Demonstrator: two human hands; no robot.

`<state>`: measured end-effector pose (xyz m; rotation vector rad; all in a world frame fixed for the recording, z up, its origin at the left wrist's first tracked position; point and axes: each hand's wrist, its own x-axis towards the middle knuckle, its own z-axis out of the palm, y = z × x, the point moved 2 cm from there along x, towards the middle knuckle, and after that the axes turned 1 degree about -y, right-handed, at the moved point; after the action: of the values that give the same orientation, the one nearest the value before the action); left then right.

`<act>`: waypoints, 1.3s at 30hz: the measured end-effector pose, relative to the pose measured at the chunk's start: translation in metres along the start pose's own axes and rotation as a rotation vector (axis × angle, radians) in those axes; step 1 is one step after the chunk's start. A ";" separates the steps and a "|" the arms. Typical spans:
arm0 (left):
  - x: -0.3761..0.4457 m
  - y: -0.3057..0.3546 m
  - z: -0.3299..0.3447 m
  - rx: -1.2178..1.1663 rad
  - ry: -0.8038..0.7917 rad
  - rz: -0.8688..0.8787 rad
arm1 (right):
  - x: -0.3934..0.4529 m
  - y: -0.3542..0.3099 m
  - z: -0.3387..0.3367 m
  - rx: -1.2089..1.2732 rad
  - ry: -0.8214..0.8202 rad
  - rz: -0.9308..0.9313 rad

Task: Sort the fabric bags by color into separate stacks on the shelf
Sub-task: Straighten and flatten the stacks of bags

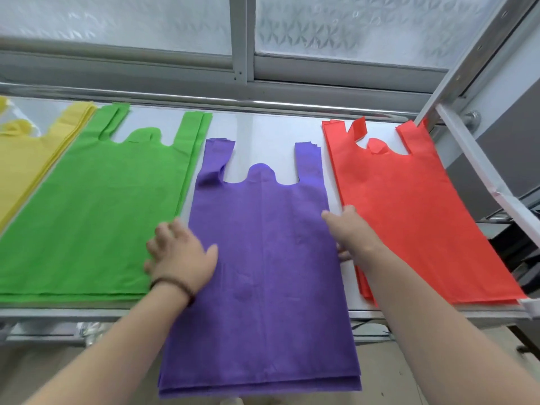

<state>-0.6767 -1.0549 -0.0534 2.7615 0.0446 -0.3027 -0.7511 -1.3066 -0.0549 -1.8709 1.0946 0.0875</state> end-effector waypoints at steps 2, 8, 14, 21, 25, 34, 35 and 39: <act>-0.043 -0.031 0.000 -0.037 0.018 -0.003 | -0.031 0.024 -0.003 -0.002 -0.043 0.026; -0.109 -0.085 0.014 -0.707 -0.264 -0.368 | -0.118 0.082 -0.005 0.067 -0.090 0.106; -0.105 -0.077 -0.006 -1.051 -0.779 -0.503 | -0.157 0.095 0.007 0.130 -0.293 0.104; -0.042 -0.019 -0.018 -0.948 -0.550 -0.243 | -0.110 0.046 0.000 0.248 -0.073 0.019; -0.023 -0.004 -0.006 -0.771 -0.486 -0.146 | -0.089 0.037 0.010 0.236 0.003 0.011; -0.029 -0.026 -0.001 -0.133 -0.316 0.090 | -0.104 0.056 0.006 -0.004 0.071 -0.005; -0.032 -0.025 -0.007 0.012 -0.295 0.117 | -0.107 0.054 0.002 -0.171 0.106 -0.015; -0.016 -0.004 -0.040 0.378 -0.058 0.240 | -0.103 0.023 -0.020 -0.690 0.374 -0.156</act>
<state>-0.6848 -1.0369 -0.0149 3.0837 -0.3951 -0.3563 -0.8369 -1.2590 -0.0109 -2.6660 1.2630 0.0243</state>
